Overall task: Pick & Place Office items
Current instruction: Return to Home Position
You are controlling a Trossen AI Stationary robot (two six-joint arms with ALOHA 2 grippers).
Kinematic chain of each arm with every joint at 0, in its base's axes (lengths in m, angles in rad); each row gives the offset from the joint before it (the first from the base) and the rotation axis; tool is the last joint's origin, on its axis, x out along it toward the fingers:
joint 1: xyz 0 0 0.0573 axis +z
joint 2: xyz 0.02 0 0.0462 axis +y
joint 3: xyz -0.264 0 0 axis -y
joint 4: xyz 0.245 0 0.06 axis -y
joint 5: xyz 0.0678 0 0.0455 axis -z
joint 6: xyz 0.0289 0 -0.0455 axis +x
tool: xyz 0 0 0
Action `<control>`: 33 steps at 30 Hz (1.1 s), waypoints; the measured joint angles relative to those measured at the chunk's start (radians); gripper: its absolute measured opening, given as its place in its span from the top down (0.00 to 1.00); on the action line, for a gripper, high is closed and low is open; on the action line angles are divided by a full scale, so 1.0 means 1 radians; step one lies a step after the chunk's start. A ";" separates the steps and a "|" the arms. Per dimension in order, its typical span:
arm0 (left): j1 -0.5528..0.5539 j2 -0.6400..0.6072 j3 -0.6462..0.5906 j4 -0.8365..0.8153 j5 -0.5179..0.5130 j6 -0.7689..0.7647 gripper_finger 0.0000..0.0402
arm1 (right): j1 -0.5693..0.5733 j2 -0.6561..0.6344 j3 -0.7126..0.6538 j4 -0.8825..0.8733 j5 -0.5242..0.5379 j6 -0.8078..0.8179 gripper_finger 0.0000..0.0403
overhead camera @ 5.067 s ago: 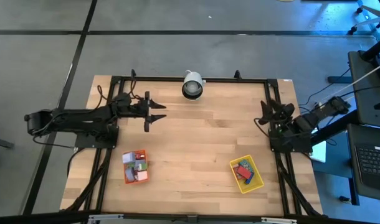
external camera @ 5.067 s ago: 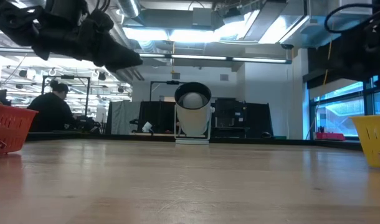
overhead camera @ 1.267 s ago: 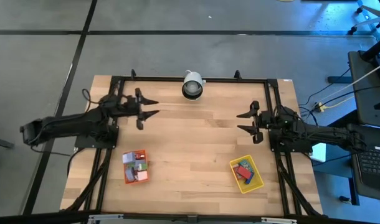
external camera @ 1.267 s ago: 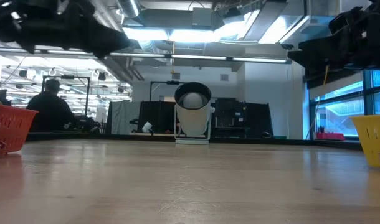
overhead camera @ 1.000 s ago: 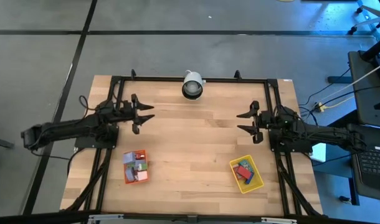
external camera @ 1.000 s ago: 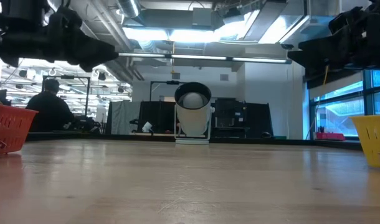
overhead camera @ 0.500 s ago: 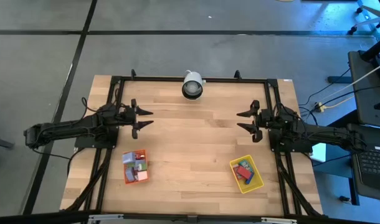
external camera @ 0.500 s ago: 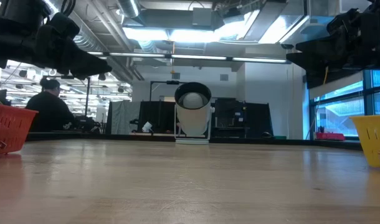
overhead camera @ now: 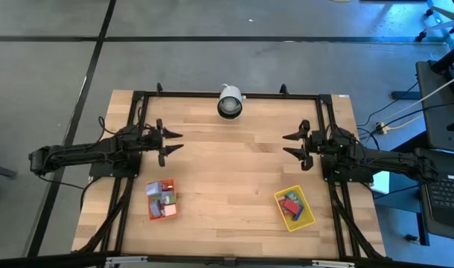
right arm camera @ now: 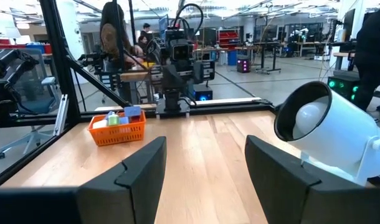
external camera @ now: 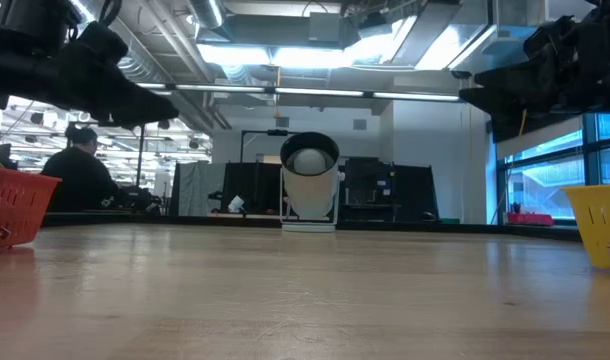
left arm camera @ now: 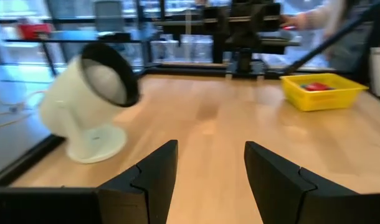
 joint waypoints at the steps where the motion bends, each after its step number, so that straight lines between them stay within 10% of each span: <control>1: 0.000 0.000 0.000 0.000 0.024 -0.001 0.55 | 0.000 0.000 0.000 -0.002 0.003 -0.001 0.46; 21: 0.000 0.000 0.000 0.015 -0.027 -0.163 0.55 | 0.000 0.000 0.000 -0.001 0.268 0.089 0.59; 33: 0.000 0.000 0.000 0.013 -0.056 -0.201 0.55 | 0.000 0.000 0.000 0.035 0.067 0.154 0.62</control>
